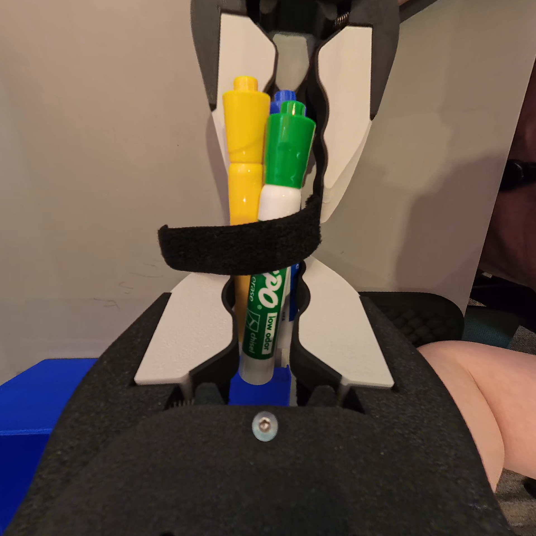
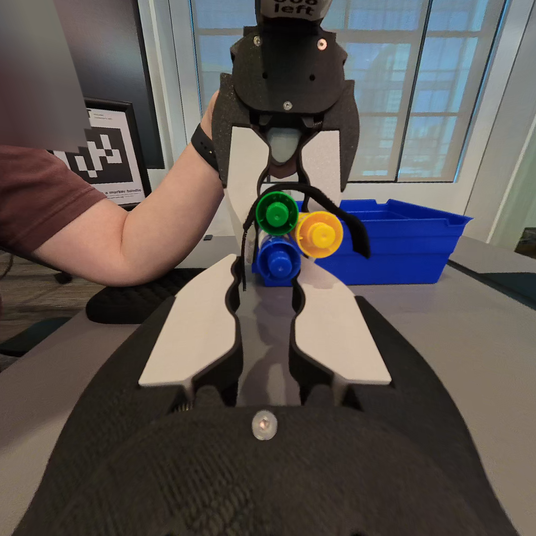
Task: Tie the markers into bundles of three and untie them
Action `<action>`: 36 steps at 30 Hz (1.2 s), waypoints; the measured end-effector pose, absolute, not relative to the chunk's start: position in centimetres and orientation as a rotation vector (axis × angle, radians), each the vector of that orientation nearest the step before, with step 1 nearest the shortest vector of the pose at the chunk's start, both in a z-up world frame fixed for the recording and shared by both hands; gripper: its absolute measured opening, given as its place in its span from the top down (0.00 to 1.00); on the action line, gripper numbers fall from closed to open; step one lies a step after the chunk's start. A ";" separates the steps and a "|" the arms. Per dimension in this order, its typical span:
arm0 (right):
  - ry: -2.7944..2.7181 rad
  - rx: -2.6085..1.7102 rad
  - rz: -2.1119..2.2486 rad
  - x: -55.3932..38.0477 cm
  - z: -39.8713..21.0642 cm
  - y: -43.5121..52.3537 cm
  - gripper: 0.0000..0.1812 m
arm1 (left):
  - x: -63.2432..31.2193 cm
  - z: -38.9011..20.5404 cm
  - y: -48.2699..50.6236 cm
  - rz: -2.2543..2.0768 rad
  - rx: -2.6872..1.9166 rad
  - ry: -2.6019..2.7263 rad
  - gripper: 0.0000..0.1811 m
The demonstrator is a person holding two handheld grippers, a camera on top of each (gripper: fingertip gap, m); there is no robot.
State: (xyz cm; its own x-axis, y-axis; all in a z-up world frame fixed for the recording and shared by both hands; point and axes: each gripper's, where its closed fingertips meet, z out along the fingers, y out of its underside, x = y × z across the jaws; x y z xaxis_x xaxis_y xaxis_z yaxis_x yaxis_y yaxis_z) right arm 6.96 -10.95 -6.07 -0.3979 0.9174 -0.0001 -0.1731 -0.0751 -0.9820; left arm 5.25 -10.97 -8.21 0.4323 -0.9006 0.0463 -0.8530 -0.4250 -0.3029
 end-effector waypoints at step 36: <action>-1.461 -0.913 1.704 6.8 -6.9 -12.7 0.88 | 5.0 -8.2 -11.2 -0.327 -2.478 1.512 0.79</action>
State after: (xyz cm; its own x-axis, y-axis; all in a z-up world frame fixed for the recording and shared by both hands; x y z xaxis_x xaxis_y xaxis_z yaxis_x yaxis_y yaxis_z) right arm 6.81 -12.66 -6.89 -0.5041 0.8610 -0.0675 -0.0645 -0.1155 -0.9912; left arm 4.99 -11.23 -8.24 0.4457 -0.8921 0.0743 -0.8432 -0.4463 -0.2998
